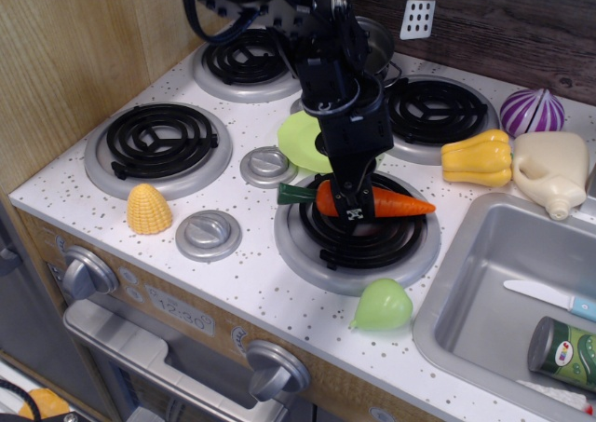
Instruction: Take carrot off plate
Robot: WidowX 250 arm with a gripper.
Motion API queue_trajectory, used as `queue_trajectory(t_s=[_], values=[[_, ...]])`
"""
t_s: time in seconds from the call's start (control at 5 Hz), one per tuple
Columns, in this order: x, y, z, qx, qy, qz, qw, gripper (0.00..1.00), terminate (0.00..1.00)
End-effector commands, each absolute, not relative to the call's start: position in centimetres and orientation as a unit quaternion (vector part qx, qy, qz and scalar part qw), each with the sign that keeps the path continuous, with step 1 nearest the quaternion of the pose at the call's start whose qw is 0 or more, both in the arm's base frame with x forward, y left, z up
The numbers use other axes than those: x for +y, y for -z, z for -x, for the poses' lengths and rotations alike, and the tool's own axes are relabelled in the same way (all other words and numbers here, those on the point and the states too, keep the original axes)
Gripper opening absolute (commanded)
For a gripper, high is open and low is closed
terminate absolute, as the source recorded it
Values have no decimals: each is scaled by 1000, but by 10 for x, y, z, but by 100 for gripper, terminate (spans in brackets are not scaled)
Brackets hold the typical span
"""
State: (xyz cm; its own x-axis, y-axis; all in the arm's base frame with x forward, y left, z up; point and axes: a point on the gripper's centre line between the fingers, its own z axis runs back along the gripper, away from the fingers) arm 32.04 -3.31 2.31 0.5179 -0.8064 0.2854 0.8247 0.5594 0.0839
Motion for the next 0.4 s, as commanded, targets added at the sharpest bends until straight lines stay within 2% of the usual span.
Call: queue_trajectory(t_s=[0.0,0.2], values=[[-29,-32,-323,-175,477,14,861,100,0],[-29,-32,-323,-175,477,14,861,100,100]])
